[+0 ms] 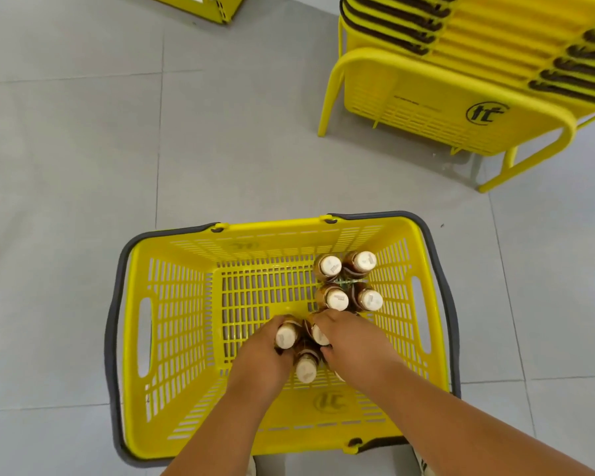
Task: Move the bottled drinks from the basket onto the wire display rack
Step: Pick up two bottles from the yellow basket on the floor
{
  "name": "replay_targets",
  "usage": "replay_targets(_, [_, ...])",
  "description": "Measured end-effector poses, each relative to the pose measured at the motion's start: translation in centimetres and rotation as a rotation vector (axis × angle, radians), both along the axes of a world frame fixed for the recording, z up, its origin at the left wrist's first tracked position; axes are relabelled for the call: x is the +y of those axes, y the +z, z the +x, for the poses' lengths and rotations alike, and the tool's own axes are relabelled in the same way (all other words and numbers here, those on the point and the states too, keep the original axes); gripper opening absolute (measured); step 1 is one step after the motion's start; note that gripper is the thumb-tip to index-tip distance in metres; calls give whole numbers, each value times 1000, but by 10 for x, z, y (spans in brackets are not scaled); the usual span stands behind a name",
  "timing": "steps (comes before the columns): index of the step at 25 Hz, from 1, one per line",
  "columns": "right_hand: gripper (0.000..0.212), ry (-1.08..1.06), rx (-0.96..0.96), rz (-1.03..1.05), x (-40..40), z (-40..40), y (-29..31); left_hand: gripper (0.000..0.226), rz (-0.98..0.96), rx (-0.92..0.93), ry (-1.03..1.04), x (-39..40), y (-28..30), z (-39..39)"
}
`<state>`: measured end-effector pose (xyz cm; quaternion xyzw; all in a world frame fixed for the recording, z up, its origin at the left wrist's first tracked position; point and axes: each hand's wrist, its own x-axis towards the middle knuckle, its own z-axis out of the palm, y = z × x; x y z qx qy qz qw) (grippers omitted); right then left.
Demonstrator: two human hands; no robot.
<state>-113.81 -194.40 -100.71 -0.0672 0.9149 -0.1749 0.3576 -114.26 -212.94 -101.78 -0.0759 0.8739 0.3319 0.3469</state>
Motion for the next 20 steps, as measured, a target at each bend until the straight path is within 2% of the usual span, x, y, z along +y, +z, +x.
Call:
replay_targets(5, [38, -89, 4, -4, 1, -3, -9, 44, 36, 39, 33, -1, 0, -4])
replay_targets(8, [33, -273, 13, -139, 6, 4, 15, 33, 53, 152, 43, -5, 21, -1])
replay_targets(10, [34, -420, 35, -207, 11, 12, 42, 33, 79, 203, 69, -6, 46, 2])
replay_targets(15, [31, -628, 131, -266, 16, 22, 146, 48, 131, 239, 108, -7, 146, 5])
replay_targets(20, [36, -741, 234, -383, 26, 8, 282, 37, 229, 309, 211, 1, 292, -12])
